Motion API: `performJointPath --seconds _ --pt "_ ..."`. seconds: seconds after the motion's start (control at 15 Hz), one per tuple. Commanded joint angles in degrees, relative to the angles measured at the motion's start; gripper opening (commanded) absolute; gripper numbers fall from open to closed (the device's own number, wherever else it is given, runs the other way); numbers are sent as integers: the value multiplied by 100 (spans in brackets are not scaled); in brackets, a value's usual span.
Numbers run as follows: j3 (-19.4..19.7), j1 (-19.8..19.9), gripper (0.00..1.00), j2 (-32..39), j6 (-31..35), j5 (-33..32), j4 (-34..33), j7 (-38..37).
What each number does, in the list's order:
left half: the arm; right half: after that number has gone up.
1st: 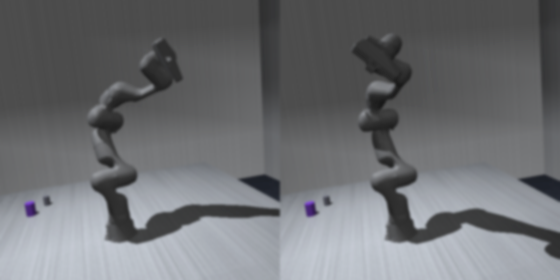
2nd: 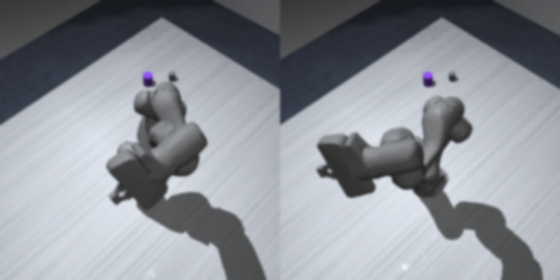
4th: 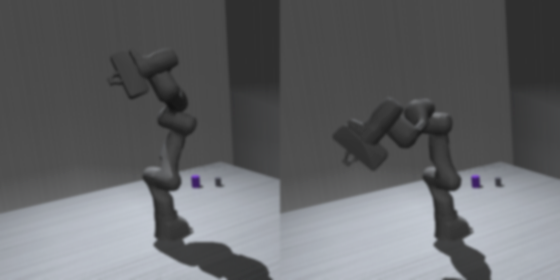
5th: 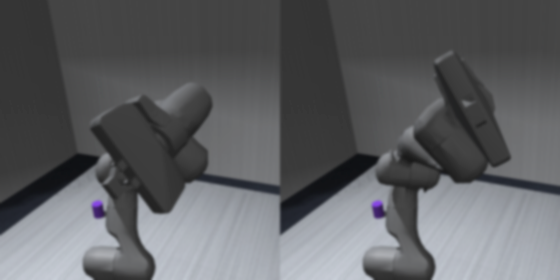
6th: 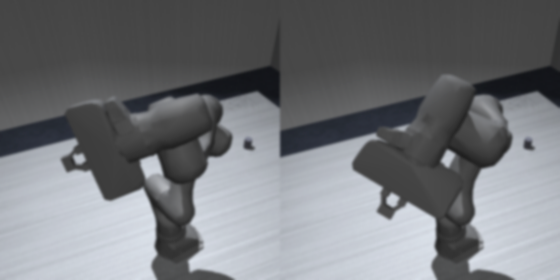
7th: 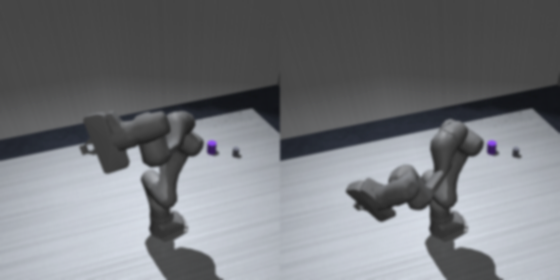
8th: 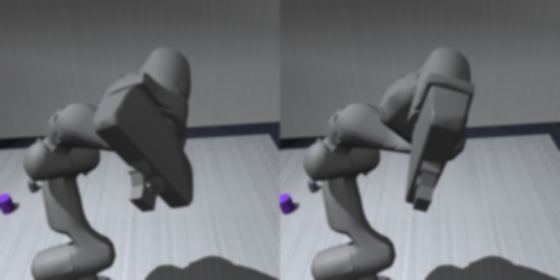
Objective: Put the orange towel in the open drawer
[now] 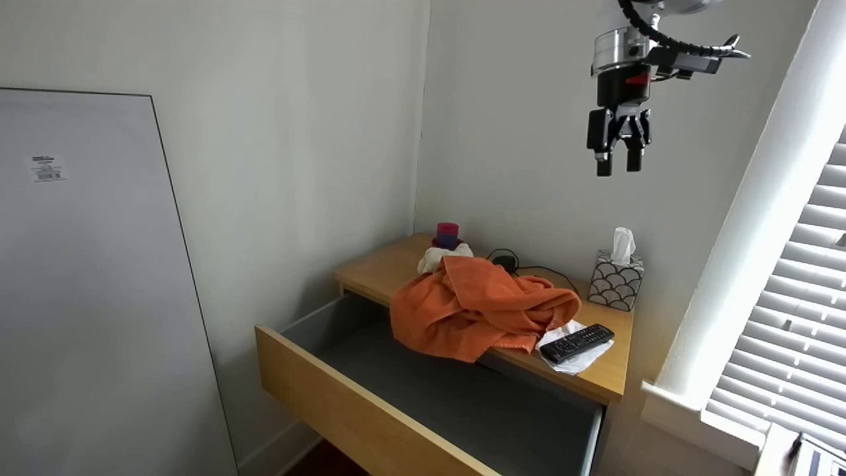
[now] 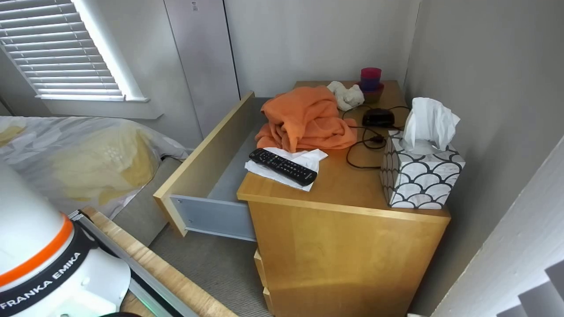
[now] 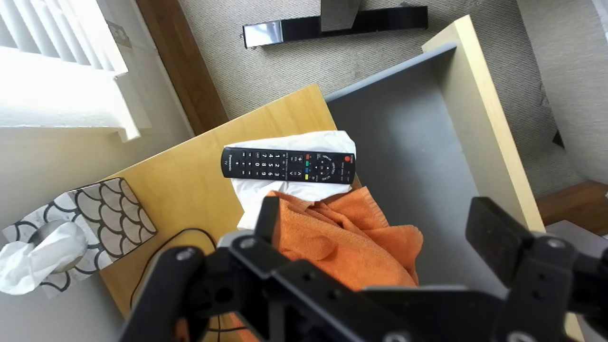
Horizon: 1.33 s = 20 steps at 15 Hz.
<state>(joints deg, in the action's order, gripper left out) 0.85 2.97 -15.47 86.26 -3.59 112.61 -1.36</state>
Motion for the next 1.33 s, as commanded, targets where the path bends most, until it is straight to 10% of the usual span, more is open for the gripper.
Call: performJointPath --seconds 0.0,0.53,1.27 --pt "32 -36 100 5 -13 -7 -14 -6" --pt "32 -36 100 6 -13 -7 -14 -6" --pt "-195 -110 100 830 3912 -304 1429 -904"
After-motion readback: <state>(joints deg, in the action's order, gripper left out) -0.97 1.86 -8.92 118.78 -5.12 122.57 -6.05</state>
